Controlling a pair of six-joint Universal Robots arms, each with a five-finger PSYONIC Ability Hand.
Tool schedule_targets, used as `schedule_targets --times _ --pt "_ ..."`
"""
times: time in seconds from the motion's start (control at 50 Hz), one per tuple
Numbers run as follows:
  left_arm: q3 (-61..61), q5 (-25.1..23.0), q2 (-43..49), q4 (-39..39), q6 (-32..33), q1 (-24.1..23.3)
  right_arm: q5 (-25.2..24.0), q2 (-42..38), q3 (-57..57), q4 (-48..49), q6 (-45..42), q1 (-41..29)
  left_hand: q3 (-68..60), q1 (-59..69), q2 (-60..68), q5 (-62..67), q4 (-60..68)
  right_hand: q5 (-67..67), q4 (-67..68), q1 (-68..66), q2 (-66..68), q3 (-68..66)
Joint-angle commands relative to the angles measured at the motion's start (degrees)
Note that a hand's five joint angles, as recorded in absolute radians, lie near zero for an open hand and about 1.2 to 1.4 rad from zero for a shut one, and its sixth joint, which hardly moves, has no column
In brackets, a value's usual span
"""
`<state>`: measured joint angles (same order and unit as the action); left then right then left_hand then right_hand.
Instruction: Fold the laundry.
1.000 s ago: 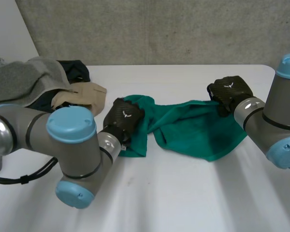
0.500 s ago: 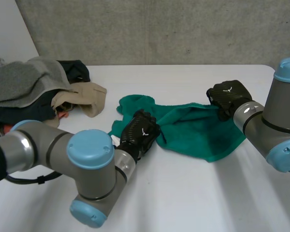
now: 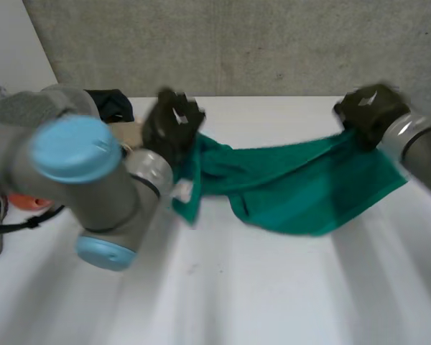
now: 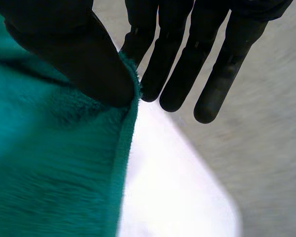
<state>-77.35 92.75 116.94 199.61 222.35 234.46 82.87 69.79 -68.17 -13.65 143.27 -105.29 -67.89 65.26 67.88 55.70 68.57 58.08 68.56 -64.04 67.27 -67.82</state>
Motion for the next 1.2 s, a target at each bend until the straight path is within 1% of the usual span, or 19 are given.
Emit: schedule_targets --times 0.02,0.12,0.2,0.32,0.44,0.5,0.52,0.54,0.58,0.66,0.74,0.82,0.88,0.92,0.96,0.98,1.06,1.14,1.2 --pt "-1.93 0.07 -15.07 -7.46 -18.43 5.12 0.10 10.36 7.26 -8.40 -8.00 3.60 -12.11 14.74 12.12 14.30 11.43 11.92 11.44 -15.96 12.73 -12.18" --pt "-1.66 -0.46 -15.61 -18.18 -27.48 11.44 -0.87 9.23 7.35 -12.71 -11.34 6.85 -12.11 14.74 12.12 14.30 11.43 11.92 11.44 -15.96 12.73 -12.18" --pt "-1.40 -1.68 -8.87 -21.10 -30.65 12.60 -1.04 3.97 6.21 -12.80 -12.31 6.51 -12.11 14.74 12.12 14.30 11.43 11.92 11.44 -15.96 12.73 -12.18" --pt "2.19 -3.89 1.61 -21.01 -31.63 12.16 -0.43 -2.72 5.68 -8.77 -8.54 5.98 -12.11 14.74 12.12 14.30 11.43 11.92 11.44 -15.96 12.73 -12.18" --pt "11.50 -3.54 13.64 -20.66 -31.54 12.51 -0.08 -9.13 3.84 0.98 -1.16 4.13 -12.11 14.74 12.12 14.30 11.43 11.92 11.44 -15.96 12.73 -12.18" --pt "13.80 -3.71 15.94 -20.49 -31.10 12.42 0.54 -11.07 3.31 3.63 -0.71 3.87 -12.11 14.74 12.12 14.30 11.43 11.92 11.44 -15.96 12.73 -12.18" --pt "14.50 -3.80 16.82 -20.23 -31.10 12.51 1.32 -12.30 3.13 4.85 -0.80 3.69 8.69 -6.05 -8.67 -6.49 -9.36 11.92 11.44 -15.96 12.73 -12.18" --pt "14.59 -3.89 17.00 -20.05 -31.01 12.42 1.85 -12.74 3.04 5.39 -0.80 3.60 23.05 -20.41 -23.04 -20.85 -23.72 11.92 11.44 -15.96 12.73 -12.18" --pt "14.33 -4.06 17.09 -19.78 -30.84 12.07 2.91 -13.54 2.87 6.00 -0.80 3.17 41.96 -39.33 -41.95 -39.77 -42.64 11.92 11.44 -15.96 12.73 -12.18" --pt "11.62 -4.15 15.87 -19.43 -30.49 11.37 4.23 -13.98 1.82 6.45 -0.80 1.23 43.89 -41.25 -43.87 -41.69 -44.56 11.92 11.44 -15.96 12.73 -12.18" --pt "5.73 -4.24 7.97 -17.51 -29.70 9.09 4.23 -13.45 0.15 6.62 -0.36 1.14 43.55 -40.91 -43.53 -41.35 -44.22 11.92 11.44 -15.96 12.73 -12.18" --pt "-2.61 -4.33 0.06 -12.85 -25.14 7.42 4.05 -13.36 -1.17 6.71 -0.18 1.23 43.55 -40.91 -43.53 -41.35 -44.22 11.92 11.44 -15.96 12.73 -12.18" --pt "-9.21 -4.94 -4.26 -8.19 -18.29 6.10 3.88 -12.84 -2.05 6.71 -0.18 1.32 43.38 -40.74 -43.37 -41.19 -44.05 11.92 11.44 -15.96 12.73 -12.18" --pt "-13.52 -7.13 -5.58 -4.85 -11.88 5.31 3.79 -12.14 -2.67 6.71 -0.18 1.41 43.38 -40.74 -43.37 -41.19 -44.05 11.92 11.44 -15.96 12.73 -12.18" --pt "-15.80 -9.06 -5.58 -3.18 -7.39 4.95 3.79 -11.52 -3.11 6.71 -0.18 1.41 43.21 -40.58 -43.20 -41.02 -43.89 11.92 11.44 -15.96 12.73 -12.18" --pt "-17.29 -10.73 -5.15 -1.95 -2.93 4.78 3.79 -11.00 -3.37 6.71 -0.18 1.32 42.88 -40.24 -42.87 -40.68 -43.55 11.92 11.44 -15.96 12.73 -12.18" --pt "-17.84 -12.59 -1.65 -1.06 7.01 4.69 3.79 -10.38 -4.25 6.62 -0.27 1.32 41.87 -39.24 -41.86 -39.68 -42.55 11.92 11.44 -15.96 12.73 -12.18" --pt "-15.13 -12.42 3.10 -1.24 13.18 3.99 3.70 -10.38 -5.30 6.71 -0.18 1.32 41.20 -38.56 -41.18 -39.00 -41.87 11.92 11.44 -15.96 12.73 -12.18" --pt "-12.92 -12.41 5.66 -1.24 14.69 4.07 3.53 -10.38 -5.92 6.71 -0.18 1.49 40.02 -37.39 -40.01 -37.83 -40.70 11.92 11.44 -15.96 12.73 -12.18"
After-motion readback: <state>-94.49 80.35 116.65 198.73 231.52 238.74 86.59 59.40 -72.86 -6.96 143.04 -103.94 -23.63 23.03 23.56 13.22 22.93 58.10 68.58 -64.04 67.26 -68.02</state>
